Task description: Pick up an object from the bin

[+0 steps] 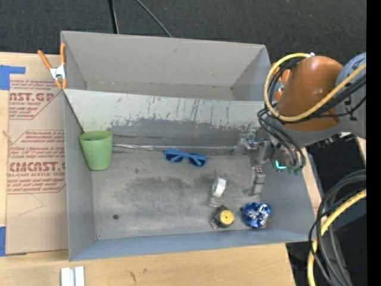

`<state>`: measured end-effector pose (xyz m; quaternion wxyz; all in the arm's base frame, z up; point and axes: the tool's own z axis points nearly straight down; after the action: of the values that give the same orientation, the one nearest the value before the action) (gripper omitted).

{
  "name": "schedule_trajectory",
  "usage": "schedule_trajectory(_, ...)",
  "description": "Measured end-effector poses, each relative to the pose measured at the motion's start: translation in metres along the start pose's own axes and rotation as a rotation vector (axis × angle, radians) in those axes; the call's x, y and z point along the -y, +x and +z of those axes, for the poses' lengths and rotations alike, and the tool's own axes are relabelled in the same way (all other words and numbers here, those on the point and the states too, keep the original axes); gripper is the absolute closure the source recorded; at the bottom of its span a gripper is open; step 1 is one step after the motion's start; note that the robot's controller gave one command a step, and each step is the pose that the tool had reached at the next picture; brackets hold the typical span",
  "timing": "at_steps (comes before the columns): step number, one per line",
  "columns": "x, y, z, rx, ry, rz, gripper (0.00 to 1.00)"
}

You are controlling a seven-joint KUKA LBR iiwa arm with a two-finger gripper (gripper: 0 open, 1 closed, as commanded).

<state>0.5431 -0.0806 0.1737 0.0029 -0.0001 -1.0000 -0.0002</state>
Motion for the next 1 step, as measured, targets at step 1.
schedule_trajectory(1, -0.0314, 0.0035, 0.1029, 0.002, 0.001, -0.424, 0.0)
